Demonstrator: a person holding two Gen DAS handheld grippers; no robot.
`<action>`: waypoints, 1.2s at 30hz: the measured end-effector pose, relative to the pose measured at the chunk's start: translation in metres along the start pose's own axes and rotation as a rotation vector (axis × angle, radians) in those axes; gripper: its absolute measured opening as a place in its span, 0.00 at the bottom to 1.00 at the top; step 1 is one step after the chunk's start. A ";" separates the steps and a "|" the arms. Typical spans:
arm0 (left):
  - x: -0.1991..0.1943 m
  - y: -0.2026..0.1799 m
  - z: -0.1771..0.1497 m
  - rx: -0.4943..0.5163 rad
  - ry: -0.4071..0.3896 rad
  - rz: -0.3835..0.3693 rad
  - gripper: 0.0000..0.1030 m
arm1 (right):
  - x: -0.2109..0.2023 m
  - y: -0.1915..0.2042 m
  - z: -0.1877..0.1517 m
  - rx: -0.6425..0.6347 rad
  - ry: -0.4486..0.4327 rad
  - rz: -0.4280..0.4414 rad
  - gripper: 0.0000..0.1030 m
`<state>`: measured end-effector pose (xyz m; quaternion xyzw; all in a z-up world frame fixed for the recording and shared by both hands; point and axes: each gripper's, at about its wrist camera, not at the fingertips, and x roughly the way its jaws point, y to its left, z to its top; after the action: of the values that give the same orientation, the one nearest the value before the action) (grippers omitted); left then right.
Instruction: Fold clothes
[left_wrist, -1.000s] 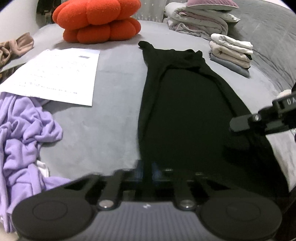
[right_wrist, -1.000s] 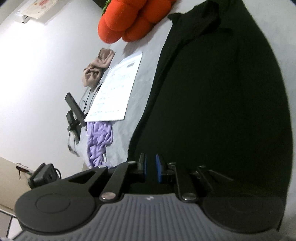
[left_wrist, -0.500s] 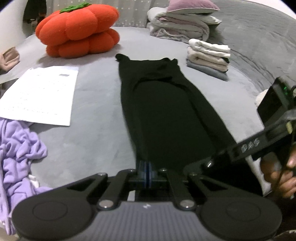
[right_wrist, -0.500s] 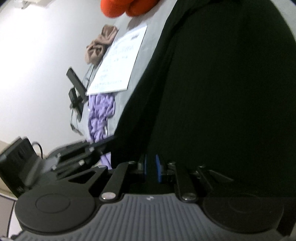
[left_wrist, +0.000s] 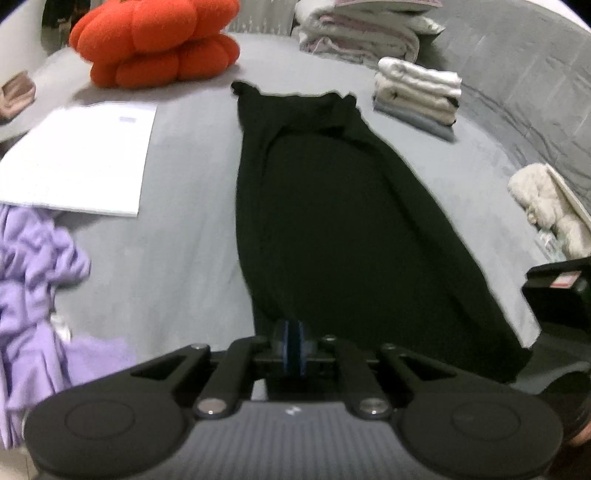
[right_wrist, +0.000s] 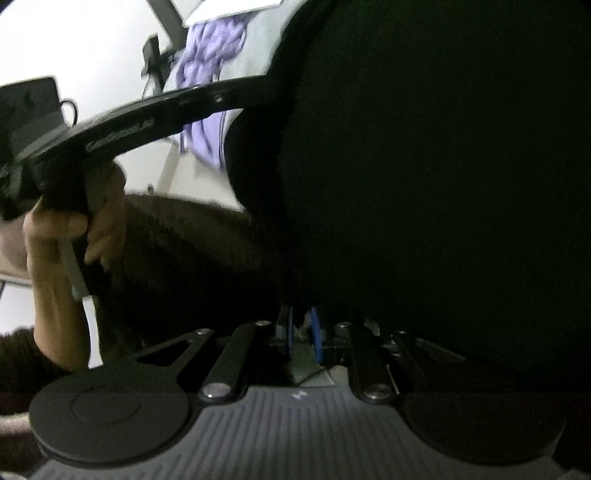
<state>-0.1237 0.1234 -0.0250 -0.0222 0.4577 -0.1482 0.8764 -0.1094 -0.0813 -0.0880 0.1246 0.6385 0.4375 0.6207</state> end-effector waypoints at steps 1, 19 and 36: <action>0.000 0.003 -0.004 -0.001 0.003 0.007 0.21 | -0.002 0.002 -0.002 -0.015 0.002 0.004 0.17; -0.017 -0.002 -0.008 0.016 -0.027 0.008 0.04 | -0.028 -0.007 0.028 0.054 -0.158 0.011 0.17; -0.007 -0.078 -0.026 0.339 0.126 -0.304 0.15 | -0.082 -0.044 0.059 0.273 -0.435 0.070 0.29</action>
<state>-0.1672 0.0533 -0.0213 0.0661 0.4713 -0.3544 0.8049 -0.0233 -0.1414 -0.0546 0.3206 0.5384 0.3315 0.7053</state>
